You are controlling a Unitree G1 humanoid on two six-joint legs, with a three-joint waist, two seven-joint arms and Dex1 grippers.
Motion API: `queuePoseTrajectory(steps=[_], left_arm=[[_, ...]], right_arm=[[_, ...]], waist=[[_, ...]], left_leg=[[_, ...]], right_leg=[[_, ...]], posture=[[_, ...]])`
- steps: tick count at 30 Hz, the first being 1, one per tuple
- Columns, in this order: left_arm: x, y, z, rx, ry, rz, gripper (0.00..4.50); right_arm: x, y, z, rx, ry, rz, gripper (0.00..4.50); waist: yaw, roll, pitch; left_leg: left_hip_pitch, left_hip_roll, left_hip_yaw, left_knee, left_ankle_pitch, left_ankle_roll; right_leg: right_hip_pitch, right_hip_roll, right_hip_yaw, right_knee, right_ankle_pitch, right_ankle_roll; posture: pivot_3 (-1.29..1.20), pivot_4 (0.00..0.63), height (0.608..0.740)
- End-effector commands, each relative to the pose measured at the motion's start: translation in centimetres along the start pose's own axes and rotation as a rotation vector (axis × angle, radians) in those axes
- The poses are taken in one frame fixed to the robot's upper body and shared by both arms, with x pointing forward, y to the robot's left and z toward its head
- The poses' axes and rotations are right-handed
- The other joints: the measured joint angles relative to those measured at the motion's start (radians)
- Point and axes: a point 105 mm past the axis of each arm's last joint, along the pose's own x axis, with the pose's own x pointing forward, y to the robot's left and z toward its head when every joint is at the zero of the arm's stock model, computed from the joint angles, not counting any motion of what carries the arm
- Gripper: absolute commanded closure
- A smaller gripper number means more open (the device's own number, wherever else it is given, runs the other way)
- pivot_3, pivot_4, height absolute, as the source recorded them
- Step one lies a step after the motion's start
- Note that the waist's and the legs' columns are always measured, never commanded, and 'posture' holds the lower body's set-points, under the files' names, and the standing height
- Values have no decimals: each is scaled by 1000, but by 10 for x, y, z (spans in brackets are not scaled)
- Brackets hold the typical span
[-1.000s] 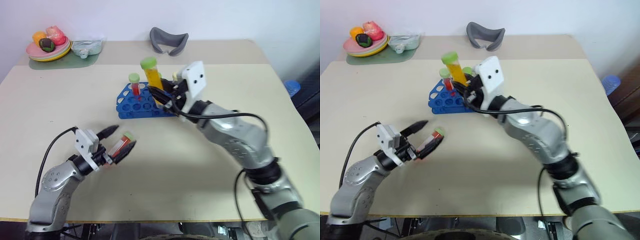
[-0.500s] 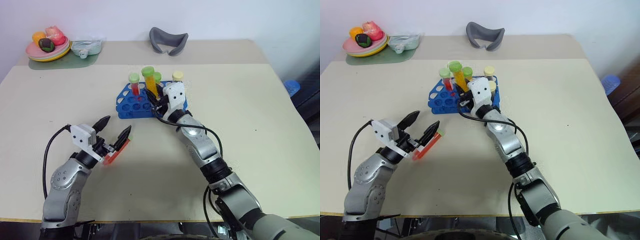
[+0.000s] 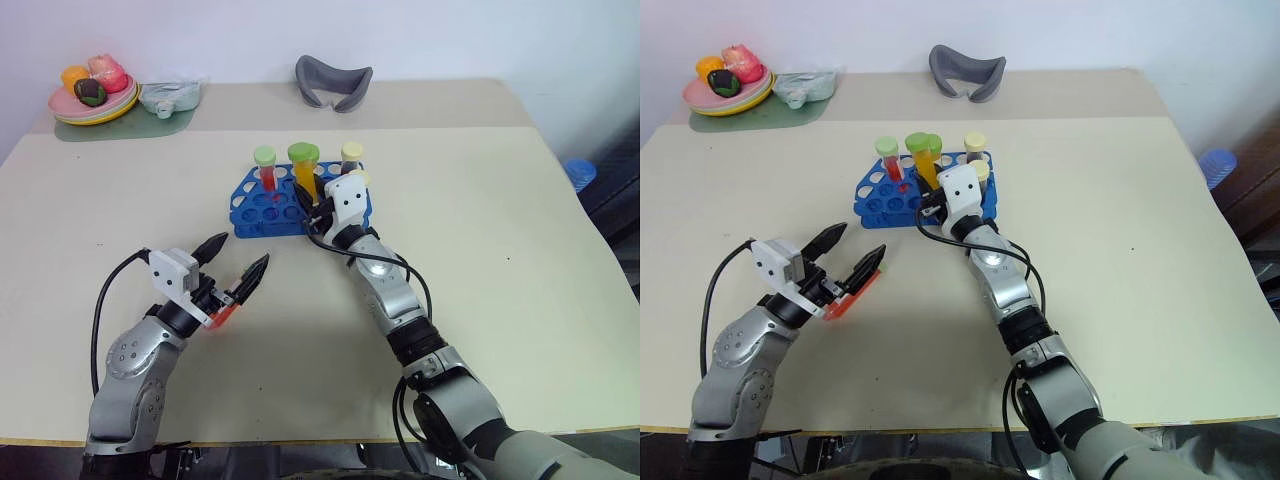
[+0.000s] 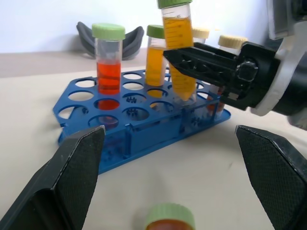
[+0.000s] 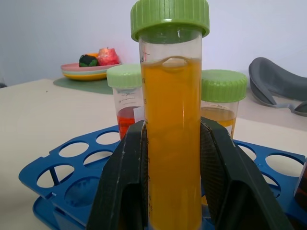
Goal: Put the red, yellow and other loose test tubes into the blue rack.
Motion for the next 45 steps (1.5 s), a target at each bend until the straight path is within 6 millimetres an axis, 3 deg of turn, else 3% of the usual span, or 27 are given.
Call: queuePoseTrajectory(steps=[1,9,16,17,21,24,28,31,37,39,45], left_arm=[[3,-8,14,24,-46,-37,0],[5,-10,15,22,-50,-44,0],[5,-11,16,18,-47,-45,0],[5,-11,16,18,-47,-45,0],[6,-11,16,19,-45,-43,0],[4,-7,20,34,-31,-27,0],[1,6,21,65,55,26,0],[0,17,23,95,132,69,0],[2,25,23,91,415,94,0],[4,24,20,179,562,76,0],[8,30,7,196,985,101,0]], right_arm=[[2,-4,6,-10,-36,-22,3645],[-3,-2,0,-9,-30,-20,3645],[-1,-2,21,14,-114,-26,230],[-1,-1,26,15,-128,-19,51],[0,0,42,-1,-173,-3,51],[-3,9,71,5,-240,74,51],[-16,27,96,-4,-259,241,51],[-29,28,106,-27,-234,307,51],[-63,8,107,-147,-90,466,51],[-74,4,103,-199,-33,527,51],[-101,12,95,-245,79,713,51]], waist=[[-3,0,0],[-6,0,0],[-10,0,0],[-9,0,0],[-9,0,0],[-9,0,0],[-8,0,0],[-8,0,0],[-6,-1,0],[-7,-1,1],[-8,-1,1]], left_leg=[[0,0,0,0,0,0],[1,0,0,0,1,-1],[2,0,0,0,1,-1],[2,0,0,0,1,-1],[3,0,0,0,1,-1],[3,0,0,0,1,-1],[4,0,0,0,1,-1],[4,0,0,0,1,-1],[4,-1,-1,1,1,-1],[5,-1,-1,0,1,-1],[10,-1,-1,-1,0,-1]], right_leg=[[0,0,0,0,0,0],[0,0,0,2,0,0],[0,0,1,4,0,0],[0,0,1,5,0,0],[0,0,1,5,0,0],[0,0,1,6,0,0],[0,0,1,6,0,0],[1,0,1,6,0,0],[2,0,1,5,0,0],[3,0,1,5,-1,0],[7,1,1,5,-1,0]], posture=[[0,150,740],[0,150,740],[0,150,740],[0,150,740],[0,150,740],[0,150,740],[0,150,740],[0,150,740],[0,150,740],[0,150,740],[0,150,740]])
